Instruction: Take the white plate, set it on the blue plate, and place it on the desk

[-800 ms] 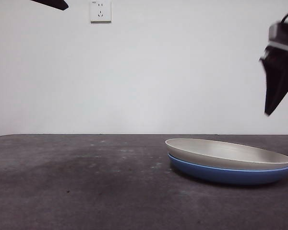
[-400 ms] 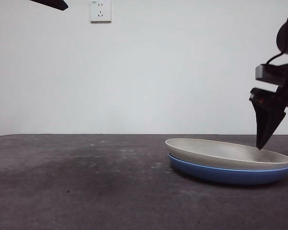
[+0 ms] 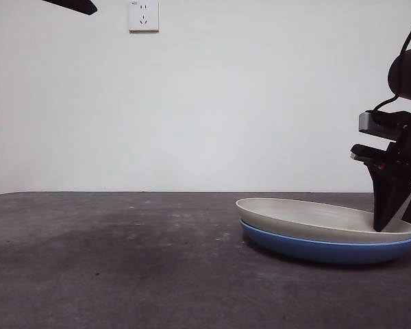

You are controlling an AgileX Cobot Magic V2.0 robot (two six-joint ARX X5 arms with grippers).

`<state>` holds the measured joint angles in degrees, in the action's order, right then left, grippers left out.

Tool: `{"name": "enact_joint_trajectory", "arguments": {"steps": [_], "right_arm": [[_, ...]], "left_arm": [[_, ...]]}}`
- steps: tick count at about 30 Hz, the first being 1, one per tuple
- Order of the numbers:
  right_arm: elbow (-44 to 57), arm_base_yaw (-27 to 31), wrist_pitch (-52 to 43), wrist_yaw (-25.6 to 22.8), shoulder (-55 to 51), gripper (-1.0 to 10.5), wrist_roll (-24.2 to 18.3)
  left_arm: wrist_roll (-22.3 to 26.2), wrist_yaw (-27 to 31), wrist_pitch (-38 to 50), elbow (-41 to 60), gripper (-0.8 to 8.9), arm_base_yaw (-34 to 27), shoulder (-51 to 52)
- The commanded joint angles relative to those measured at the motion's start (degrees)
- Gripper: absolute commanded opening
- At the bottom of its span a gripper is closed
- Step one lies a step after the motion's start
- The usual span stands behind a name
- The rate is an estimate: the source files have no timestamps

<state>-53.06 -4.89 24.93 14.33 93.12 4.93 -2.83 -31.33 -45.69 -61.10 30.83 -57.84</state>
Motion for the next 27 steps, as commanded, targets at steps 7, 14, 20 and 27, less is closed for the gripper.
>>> {"name": "enact_joint_trajectory", "arguments": {"steps": [7, 14, 20, 27], "right_arm": [[-0.3, 0.8, -0.6, -2.5, 1.0, 0.1, 0.7], [-0.3, 1.7, -0.7, -2.4, 0.3, 0.1, 1.4], [-0.3, 1.7, -0.7, -1.8, -3.2, 0.1, 2.3], [-0.3, 1.5, -0.9, 2.7, -10.4, 0.1, 5.0]], "left_arm": [[0.5, -0.2, 0.2, -0.7, 2.49, 0.4, -0.5], [0.4, -0.2, 0.2, -0.7, 2.49, 0.4, -0.5], [0.5, -0.2, 0.2, -0.7, 2.49, 0.4, -0.5], [0.5, -0.2, 0.3, -0.7, 2.49, 0.4, -0.5]]}}
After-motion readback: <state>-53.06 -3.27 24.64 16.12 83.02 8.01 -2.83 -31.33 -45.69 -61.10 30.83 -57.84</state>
